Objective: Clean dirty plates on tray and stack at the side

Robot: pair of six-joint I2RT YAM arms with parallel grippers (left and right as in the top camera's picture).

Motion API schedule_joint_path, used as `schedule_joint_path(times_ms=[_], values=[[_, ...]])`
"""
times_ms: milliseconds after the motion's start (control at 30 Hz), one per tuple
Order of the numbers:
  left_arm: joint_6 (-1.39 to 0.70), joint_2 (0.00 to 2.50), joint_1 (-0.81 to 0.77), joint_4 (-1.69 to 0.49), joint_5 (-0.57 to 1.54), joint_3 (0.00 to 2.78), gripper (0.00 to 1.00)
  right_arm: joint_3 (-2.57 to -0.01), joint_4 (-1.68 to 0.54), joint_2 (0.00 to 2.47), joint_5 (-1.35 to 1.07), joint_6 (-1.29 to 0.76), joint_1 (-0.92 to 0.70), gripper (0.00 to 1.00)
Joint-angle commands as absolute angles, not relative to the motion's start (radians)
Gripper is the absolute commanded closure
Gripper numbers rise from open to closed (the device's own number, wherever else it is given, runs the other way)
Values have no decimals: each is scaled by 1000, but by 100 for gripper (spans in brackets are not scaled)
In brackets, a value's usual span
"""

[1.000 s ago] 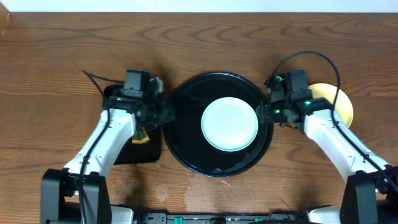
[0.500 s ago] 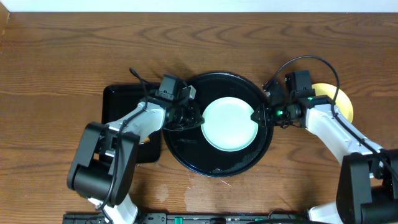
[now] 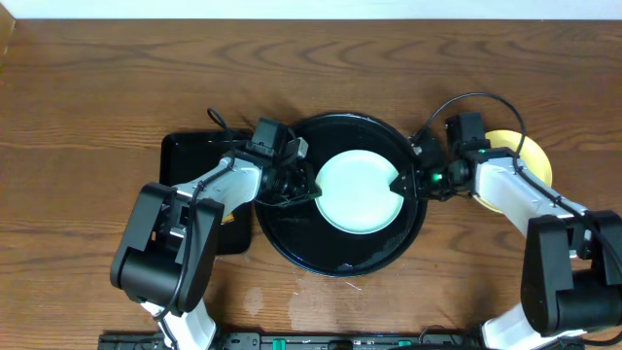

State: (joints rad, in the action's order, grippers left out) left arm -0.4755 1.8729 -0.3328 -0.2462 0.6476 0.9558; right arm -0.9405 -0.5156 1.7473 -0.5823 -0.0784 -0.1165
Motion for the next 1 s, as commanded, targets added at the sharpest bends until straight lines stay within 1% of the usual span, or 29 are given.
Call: schedule_joint_path(times_ms=[0,100,233,500,600,733,867,967], values=[[-577,1933,-327,-271,507,952,92,-937,-510,1758,-642,-25,-54,73],[-616,1956,-327,-270,506,952,92,-937,-505,1758,-730,7,4,72],[-673,1970,-326,-267,504,952,92,-937,-521,1758,-738,34,32,71],[-685,1974,-327,-259,495,952,92,-936,-484,1758,-746,44,-4,69],[-686,1974,-327,-259,492,952,92,-936,-459,1760,-745,48,-30,64],[-686,1974,-327,-259,485,952,92,-936,-419,1770,-746,50,-69,62],[-686,1974,-327,-259,485,952,92,-936,-395,1798,-746,50,-102,62],[-685,1974,-327,-259,485,952,92,-937,-378,1821,-794,50,-117,69]])
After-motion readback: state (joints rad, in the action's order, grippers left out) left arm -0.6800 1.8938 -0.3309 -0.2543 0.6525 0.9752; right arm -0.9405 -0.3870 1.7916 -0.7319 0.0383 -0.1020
